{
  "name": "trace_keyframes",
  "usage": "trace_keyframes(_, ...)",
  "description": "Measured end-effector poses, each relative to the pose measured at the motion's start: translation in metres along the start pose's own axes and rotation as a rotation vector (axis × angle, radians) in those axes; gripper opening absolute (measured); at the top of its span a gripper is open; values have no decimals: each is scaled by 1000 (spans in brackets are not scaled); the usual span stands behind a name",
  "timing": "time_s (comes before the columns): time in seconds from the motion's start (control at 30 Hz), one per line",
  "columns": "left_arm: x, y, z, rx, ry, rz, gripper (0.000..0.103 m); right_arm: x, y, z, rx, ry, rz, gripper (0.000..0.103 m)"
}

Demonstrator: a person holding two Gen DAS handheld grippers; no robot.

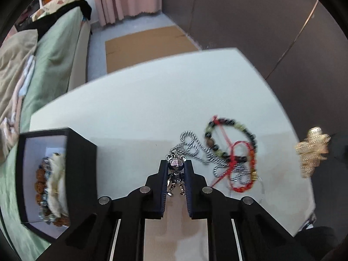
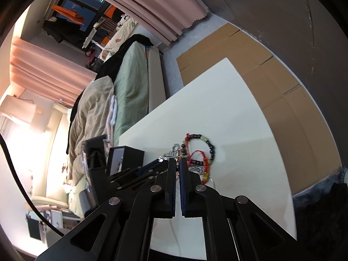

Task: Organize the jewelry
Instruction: 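Grasp the silver bear pendant chain with the left gripper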

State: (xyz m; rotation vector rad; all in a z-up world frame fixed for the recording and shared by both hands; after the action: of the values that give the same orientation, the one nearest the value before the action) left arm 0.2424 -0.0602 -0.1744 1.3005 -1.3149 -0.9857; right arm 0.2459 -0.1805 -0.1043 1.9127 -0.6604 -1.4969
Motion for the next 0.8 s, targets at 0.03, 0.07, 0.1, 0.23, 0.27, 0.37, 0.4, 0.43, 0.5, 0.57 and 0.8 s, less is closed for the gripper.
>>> trace_keyframes(0.03, -2, 10, -1, 13, 4, 10, 15, -3, 0, 0, 1, 4, -3, 5)
trace_keyframes(0.07, -3, 18, -2, 25, 5, 12, 15, -6, 0, 0, 1, 8, -4, 5)
trace_keyframes(0.1, -4, 27, -4, 41, 4, 14, 15, -9, -1, 0, 3, 12, -6, 5)
trace_keyframes(0.23, -7, 70, -7, 107, -6, 23, 15, -24, -5, 1, 6, 26, -22, 5)
trace_keyframes(0.27, -9, 81, -6, 124, -7, 23, 15, -27, -6, 1, 6, 31, -24, 5)
trace_keyframes(0.37, -13, 113, -8, 177, -9, 25, 15, -38, -8, 2, 9, 46, -34, 5)
trace_keyframes(0.4, -14, 123, -9, 193, -10, 24, 15, -41, -9, 2, 12, 51, -38, 5)
trace_keyframes(0.43, -16, 134, -10, 212, -12, 23, 15, -44, -10, 2, 15, 54, -42, 5)
trace_keyframes(0.5, -22, 154, -10, 245, -14, 24, 15, -50, -11, 2, 18, 55, -55, 5)
trace_keyframes(0.57, -26, 167, -13, 270, -14, 22, 15, -57, -11, 1, 27, 66, -69, 5)
trace_keyframes(0.8, -36, 227, -13, 366, -22, 3, 15, -83, -16, -1, 45, 106, -122, 5)
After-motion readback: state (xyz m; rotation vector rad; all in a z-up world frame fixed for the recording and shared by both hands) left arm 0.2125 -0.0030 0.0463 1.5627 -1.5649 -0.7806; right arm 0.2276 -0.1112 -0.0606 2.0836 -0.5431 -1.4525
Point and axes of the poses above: each gripper's, at about its wrist camera, not at the fingertips, and y roughly against the way its jaws point, x to its right, z to its underside, the point moved 9 cm from there along -y, roughly the way its jaws point, and after that the axes turned 13 degrees about -x, right-handed, at the moved point
